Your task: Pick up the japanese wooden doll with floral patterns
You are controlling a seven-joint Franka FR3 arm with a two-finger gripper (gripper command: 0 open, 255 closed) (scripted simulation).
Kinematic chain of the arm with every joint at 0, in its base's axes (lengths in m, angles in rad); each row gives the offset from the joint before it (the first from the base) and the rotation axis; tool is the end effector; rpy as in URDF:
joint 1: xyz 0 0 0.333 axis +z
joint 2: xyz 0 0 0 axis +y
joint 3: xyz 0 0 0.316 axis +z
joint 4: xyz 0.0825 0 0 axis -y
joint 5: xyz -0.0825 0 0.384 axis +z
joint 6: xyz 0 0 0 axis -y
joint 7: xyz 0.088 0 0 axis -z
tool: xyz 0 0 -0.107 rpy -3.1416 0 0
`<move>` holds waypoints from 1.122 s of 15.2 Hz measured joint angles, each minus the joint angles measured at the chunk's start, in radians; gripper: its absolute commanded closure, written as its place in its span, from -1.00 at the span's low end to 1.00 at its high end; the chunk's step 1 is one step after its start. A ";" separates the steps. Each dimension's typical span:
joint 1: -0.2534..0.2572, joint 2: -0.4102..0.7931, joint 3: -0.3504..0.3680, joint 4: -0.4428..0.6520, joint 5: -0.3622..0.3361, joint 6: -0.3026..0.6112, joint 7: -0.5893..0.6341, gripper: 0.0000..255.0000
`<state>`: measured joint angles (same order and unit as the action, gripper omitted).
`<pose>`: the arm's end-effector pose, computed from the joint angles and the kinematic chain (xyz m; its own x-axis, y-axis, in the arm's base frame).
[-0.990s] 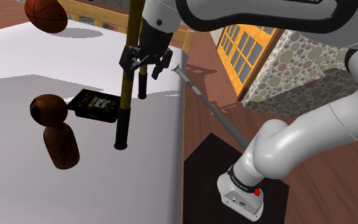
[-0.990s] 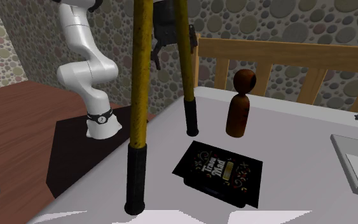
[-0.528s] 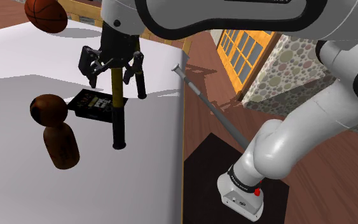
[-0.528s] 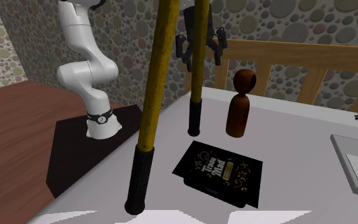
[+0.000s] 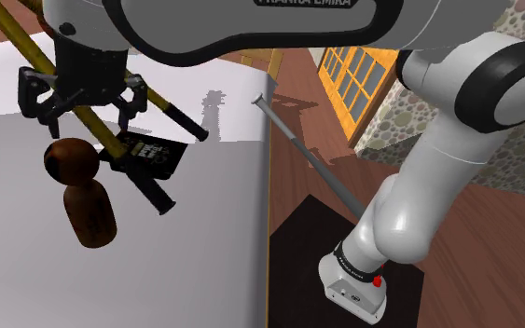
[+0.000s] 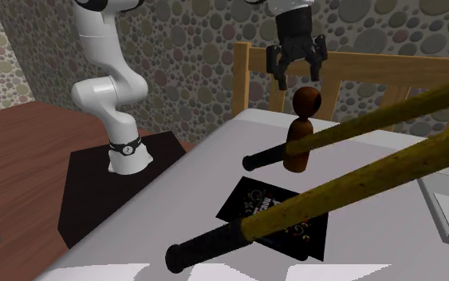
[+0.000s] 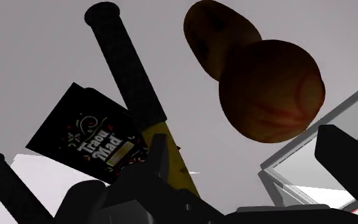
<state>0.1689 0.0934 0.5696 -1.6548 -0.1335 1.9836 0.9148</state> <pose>0.4667 0.3952 0.5787 0.9638 -0.1582 0.2147 -0.1286 -0.9810 -0.1456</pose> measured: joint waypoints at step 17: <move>0.049 0.125 0.008 0.036 -0.100 0.077 0.084 1.00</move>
<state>0.2176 0.2181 0.5777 -1.6191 -0.2335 2.0605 0.9987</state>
